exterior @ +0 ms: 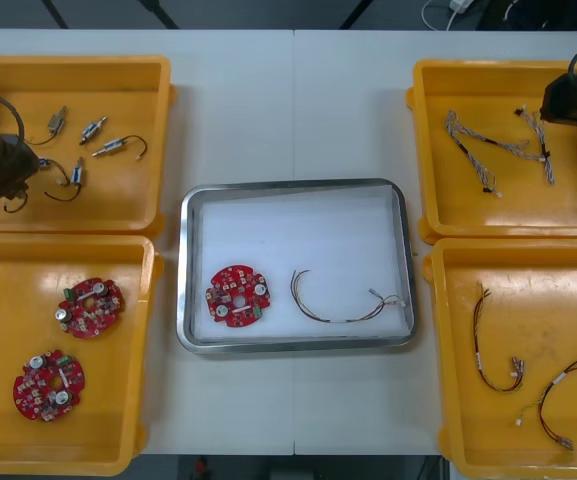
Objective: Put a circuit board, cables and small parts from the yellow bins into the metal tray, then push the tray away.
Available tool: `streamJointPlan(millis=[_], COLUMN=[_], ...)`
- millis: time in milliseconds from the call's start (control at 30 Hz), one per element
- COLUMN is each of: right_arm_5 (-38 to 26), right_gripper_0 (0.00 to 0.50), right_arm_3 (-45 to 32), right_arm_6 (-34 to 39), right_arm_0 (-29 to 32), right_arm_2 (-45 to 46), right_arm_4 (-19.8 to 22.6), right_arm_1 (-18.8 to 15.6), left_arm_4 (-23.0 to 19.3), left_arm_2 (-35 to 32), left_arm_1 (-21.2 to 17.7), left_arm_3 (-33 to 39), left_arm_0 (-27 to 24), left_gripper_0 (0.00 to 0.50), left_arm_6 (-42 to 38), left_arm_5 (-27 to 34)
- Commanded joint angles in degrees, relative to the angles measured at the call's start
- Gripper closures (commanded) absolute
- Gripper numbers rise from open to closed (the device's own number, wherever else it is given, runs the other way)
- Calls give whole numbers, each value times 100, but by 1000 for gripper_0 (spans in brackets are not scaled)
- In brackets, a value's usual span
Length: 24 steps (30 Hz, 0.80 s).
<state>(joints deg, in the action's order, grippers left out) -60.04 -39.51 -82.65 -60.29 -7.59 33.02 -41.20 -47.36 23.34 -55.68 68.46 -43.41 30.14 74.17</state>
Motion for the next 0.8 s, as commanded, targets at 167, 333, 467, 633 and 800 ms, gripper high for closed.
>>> streamJointPlan(millis=[167, 333, 467, 633, 800], right_arm_5=[423, 643, 722, 731, 731], right_gripper_0=[0, 0, 0, 0, 0], right_arm_3=[357, 612, 647, 647, 647], right_arm_6=[-251, -348, -366, -383, -436], right_arm_0=[-308, -308, -291, -229, -159], right_arm_2=[-32, -40, -40, -40, -76], right_arm_4=[-199, -270, -305, -278, -314], right_arm_1=[130, 192, 262, 323, 341], left_arm_4=[-450, -485, -573, -643, -802], left_arm_2=[-760, -1007, -1147, -1165, -1226], left_arm_1=[-619, -672, -690, -654, -584], left_arm_3=[933, 1442, 1680, 2189, 2708], left_arm_0=[60, 60, 60, 60, 104], left_gripper_0=[500, 500, 500, 500, 500], left_arm_6=[932, 941, 941, 853, 712], left_arm_5=[923, 1380, 1583, 1855, 1969])
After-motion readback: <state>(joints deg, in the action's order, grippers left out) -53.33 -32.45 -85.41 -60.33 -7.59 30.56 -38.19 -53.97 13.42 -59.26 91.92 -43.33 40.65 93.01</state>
